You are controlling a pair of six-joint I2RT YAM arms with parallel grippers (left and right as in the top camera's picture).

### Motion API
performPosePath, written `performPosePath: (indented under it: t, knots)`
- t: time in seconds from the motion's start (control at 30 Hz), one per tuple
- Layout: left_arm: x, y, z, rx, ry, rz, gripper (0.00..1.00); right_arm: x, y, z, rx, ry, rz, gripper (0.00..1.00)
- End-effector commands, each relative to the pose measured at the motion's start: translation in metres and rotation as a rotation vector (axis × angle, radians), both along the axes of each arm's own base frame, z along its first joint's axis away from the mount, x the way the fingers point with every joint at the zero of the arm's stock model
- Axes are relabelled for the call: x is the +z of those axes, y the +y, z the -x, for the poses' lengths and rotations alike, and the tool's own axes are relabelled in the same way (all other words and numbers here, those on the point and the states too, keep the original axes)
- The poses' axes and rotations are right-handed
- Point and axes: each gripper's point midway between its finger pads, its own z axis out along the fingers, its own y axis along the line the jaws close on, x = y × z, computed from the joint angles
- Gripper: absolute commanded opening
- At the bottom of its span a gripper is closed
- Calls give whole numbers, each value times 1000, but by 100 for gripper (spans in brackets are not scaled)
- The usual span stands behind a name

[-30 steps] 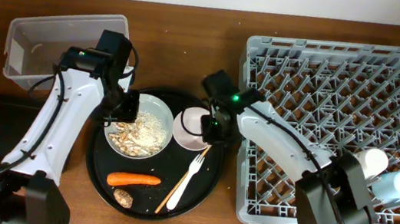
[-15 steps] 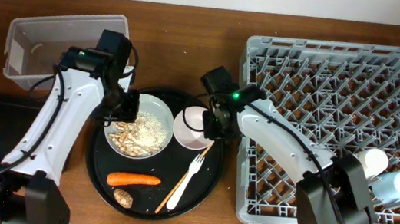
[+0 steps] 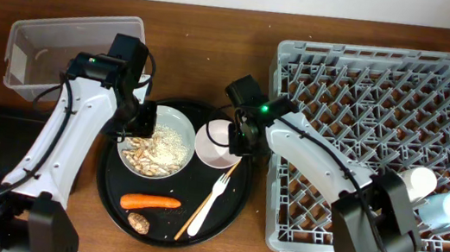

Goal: Sort waste into correct bins and load items into the dishwasher rack
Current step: 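Reach the right gripper to the pink bowl and grasp its rim, then carry the pink bowl into the rack's back corner and release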

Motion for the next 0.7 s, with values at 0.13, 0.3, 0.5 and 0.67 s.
performPosePath:
  t: [0.13, 0.3, 0.5, 0.67]
  knots:
    - [7, 3, -1, 17, -20, -6, 42, -19, -2, 6, -12, 43, 27, 11]
    - [7, 3, -1, 17, -20, -6, 42, -3, 1, 1, -13, 13, 9, 4]
    - [7, 3, -1, 17, -20, -7, 42, 143, -41, -28, -57, -288, 162, 4]
    - [7, 3, -1, 17, -20, -7, 42, 247, -145, -33, -181, -598, 684, 4]
